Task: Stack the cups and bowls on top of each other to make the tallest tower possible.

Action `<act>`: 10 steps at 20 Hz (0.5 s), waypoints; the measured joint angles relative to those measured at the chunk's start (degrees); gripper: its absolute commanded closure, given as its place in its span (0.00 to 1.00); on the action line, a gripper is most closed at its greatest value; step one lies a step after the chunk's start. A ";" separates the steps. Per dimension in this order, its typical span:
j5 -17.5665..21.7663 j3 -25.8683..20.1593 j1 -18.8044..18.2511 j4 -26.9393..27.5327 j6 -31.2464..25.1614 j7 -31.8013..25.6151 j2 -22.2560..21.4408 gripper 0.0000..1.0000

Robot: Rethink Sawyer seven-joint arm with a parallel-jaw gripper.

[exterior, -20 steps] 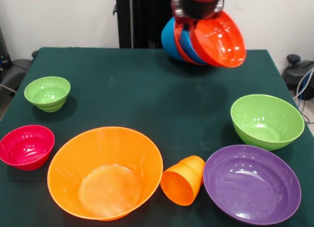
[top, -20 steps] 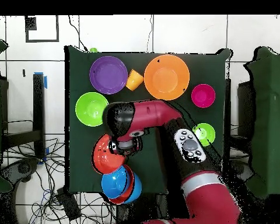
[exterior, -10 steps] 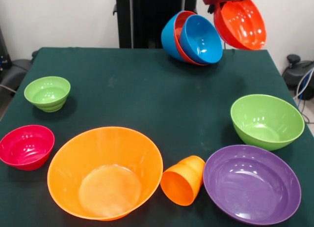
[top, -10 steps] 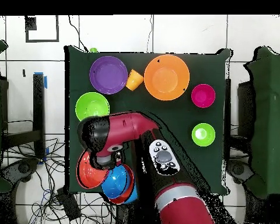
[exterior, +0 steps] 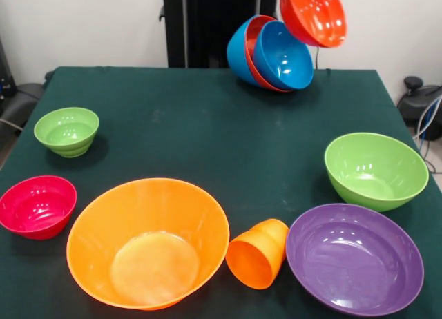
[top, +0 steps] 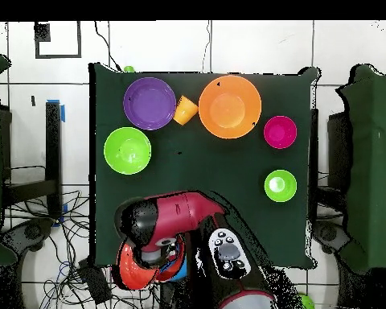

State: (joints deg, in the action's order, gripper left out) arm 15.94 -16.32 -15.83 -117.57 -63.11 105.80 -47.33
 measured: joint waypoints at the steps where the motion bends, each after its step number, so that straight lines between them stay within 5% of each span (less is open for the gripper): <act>1: 0.31 0.30 0.01 -0.69 0.59 0.00 -0.11 1.00; 10: 1.76 2.43 1.27 -4.50 15.25 0.00 2.29 1.00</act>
State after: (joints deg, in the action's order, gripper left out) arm 17.70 -13.90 -14.56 -122.07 -47.86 105.80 -45.04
